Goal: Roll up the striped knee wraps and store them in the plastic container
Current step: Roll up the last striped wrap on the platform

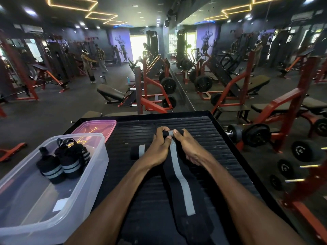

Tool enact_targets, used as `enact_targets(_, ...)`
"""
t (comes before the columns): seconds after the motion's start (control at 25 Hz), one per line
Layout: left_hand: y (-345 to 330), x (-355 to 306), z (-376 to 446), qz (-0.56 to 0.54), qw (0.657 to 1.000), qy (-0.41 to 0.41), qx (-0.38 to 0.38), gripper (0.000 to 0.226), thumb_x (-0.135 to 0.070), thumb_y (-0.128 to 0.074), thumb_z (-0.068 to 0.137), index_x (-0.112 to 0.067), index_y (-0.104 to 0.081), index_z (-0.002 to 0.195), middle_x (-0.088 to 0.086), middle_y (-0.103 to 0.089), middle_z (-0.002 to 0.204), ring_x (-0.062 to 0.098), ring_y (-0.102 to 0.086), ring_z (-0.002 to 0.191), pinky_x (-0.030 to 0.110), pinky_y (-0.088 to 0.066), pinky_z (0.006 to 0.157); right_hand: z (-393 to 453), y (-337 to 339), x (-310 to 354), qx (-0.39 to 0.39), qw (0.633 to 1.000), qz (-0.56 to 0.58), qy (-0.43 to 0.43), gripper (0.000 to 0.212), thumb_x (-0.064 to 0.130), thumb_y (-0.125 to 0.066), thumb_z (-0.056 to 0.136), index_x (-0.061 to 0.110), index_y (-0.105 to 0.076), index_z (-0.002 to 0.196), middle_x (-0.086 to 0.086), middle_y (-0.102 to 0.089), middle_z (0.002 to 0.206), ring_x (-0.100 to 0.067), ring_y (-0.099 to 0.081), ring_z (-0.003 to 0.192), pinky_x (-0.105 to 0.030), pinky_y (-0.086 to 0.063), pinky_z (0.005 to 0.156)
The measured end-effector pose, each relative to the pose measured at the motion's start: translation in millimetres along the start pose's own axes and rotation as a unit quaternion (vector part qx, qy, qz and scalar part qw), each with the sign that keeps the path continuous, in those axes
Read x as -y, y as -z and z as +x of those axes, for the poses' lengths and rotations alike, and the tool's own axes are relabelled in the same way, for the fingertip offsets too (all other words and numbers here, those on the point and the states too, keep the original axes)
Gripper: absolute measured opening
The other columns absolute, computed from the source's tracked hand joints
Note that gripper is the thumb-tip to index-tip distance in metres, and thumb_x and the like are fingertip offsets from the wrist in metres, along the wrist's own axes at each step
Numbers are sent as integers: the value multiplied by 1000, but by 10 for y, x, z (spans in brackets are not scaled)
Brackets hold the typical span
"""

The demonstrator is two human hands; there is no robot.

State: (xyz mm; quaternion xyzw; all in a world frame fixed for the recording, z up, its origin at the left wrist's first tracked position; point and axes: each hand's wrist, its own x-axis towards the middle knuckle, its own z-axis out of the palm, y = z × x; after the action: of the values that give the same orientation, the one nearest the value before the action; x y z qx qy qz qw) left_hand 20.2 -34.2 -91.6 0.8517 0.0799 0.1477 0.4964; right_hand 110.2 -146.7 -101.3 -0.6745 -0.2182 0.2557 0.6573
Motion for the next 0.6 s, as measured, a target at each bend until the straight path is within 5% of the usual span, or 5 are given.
enact_targets(0.12,22,-51,11,-73,995,-29,-67,26,-32,-38,106,-23,-49,128,-4,-55,125,9,-54,114,16,-41,96,49,1,6,-18,998,47,33,71,69,-62,73,18,-56,123,-9,-70,121,-23,-67,113,-50,-50,103)
enact_targets(0.2,35,-51,63,-177,975,-3,-138,26,-44,-40,103,-29,-55,117,0,-63,119,20,-61,110,33,-49,99,77,3,17,-17,997,66,27,66,64,-62,79,17,-58,124,-8,-72,120,-23,-68,114,-47,-50,103)
enact_targets(0.28,66,-67,59,-277,948,48,-151,29,-47,-37,104,-30,-56,114,5,-68,109,27,-64,98,44,-51,88,157,8,-24,-3,996,89,22,83,70,-65,77,17,-51,138,-9,-67,131,-26,-63,123,-48,-47,106)
enact_targets(0.4,80,-99,12,-385,918,62,-74,35,-36,-38,106,-17,-67,112,10,-74,99,20,-69,86,33,-57,75,233,37,-86,-17,992,122,5,110,76,-71,69,15,-33,152,-15,-54,145,-29,-56,130,-52,-44,110)
enact_targets(0.6,29,-107,-7,-449,889,44,-79,25,-21,-48,102,-8,-69,105,18,-73,100,24,-72,87,35,-61,80,217,10,-94,-10,989,147,-11,137,78,-80,50,16,-22,156,-18,-47,151,-31,-51,135,-56,-40,112)
